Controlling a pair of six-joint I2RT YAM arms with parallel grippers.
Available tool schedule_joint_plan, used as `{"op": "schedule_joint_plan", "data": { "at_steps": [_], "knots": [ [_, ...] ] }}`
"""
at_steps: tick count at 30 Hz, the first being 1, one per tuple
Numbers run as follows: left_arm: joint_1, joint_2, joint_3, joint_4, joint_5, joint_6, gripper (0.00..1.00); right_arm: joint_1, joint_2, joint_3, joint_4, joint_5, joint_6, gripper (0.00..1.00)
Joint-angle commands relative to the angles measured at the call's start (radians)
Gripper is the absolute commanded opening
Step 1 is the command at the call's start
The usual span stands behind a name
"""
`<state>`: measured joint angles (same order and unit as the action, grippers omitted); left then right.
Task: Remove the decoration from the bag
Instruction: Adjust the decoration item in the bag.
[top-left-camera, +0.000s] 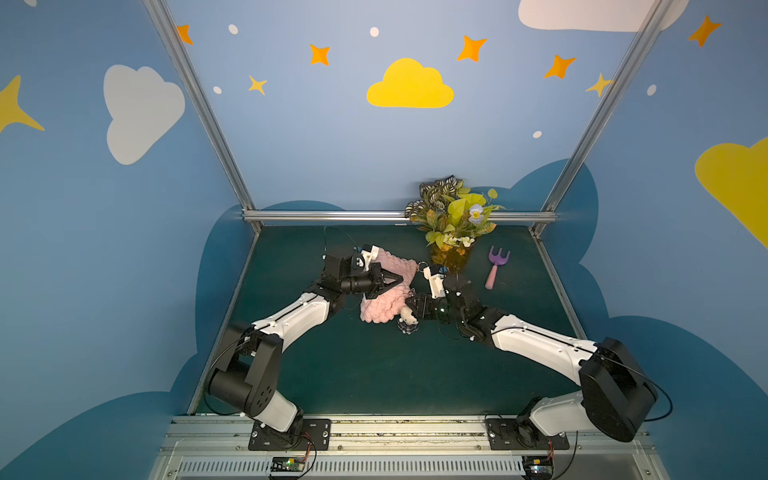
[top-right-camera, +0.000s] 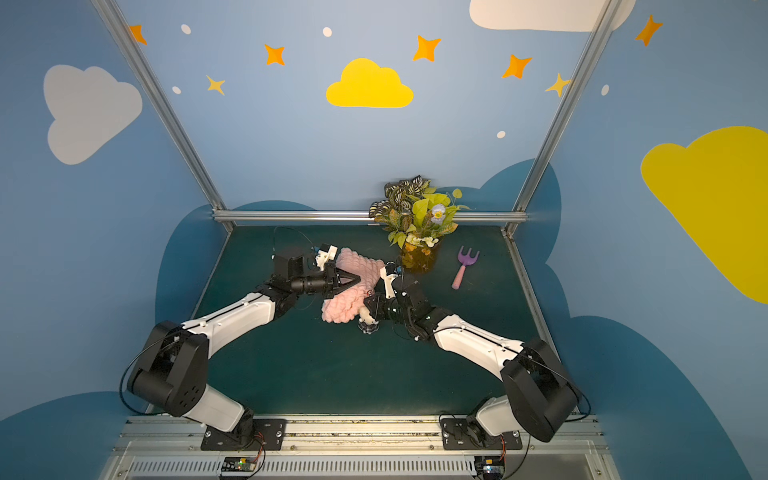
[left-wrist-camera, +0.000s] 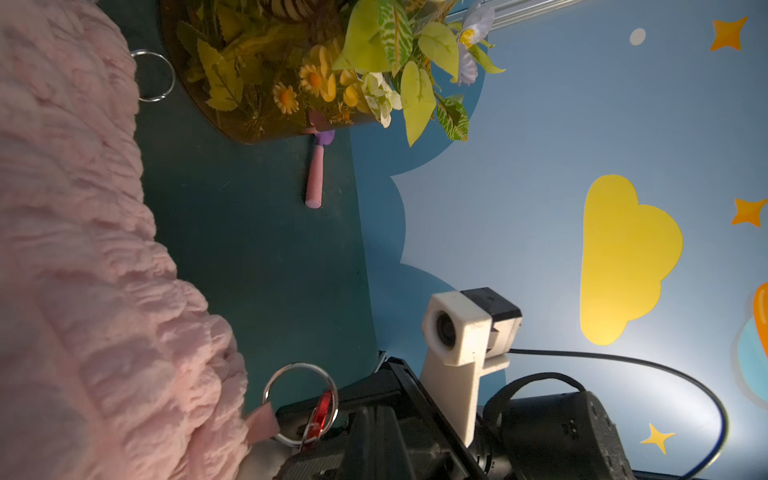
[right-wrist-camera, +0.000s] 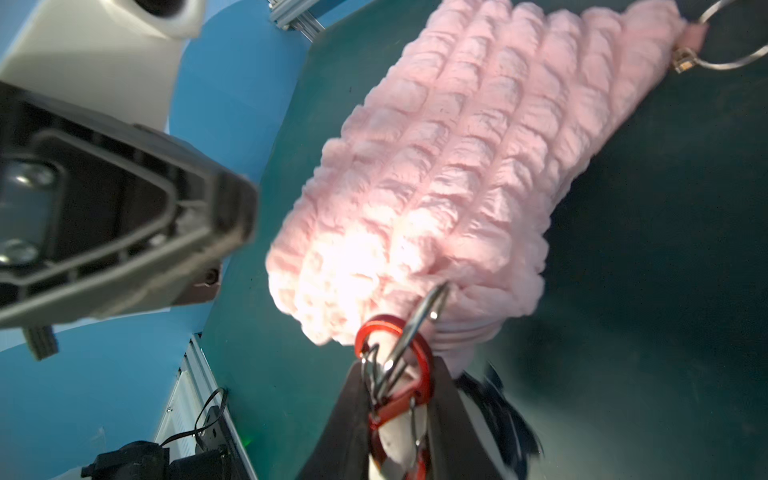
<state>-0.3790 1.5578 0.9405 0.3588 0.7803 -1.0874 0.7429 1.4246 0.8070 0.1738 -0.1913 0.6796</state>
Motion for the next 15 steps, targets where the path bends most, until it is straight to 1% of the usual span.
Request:
{"op": "schedule_joint_plan", "data": {
  "at_steps": [1,4,6,9,12,15],
  "knots": [
    [0.005,0.011,-0.013,0.050,-0.005,0.015,0.02,-0.012,-0.015,-0.006,0.042,-0.011,0.017,0.00],
    [0.009,0.011,-0.018,0.057,-0.004,0.017,0.03,-0.020,-0.026,-0.023,0.050,-0.028,0.003,0.00],
    [0.009,0.008,-0.020,0.058,-0.003,0.028,0.07,-0.031,-0.028,-0.026,0.039,-0.057,-0.013,0.00],
    [0.010,-0.006,-0.021,0.017,-0.011,0.072,0.22,-0.052,-0.031,-0.018,0.009,-0.124,-0.052,0.00],
    [0.002,-0.031,-0.047,-0.028,-0.036,0.114,0.37,-0.075,-0.031,0.008,-0.069,-0.185,-0.102,0.00],
    [-0.022,-0.076,-0.076,-0.093,-0.085,0.164,0.47,-0.094,-0.039,0.033,-0.153,-0.214,-0.149,0.00]
  ]
}}
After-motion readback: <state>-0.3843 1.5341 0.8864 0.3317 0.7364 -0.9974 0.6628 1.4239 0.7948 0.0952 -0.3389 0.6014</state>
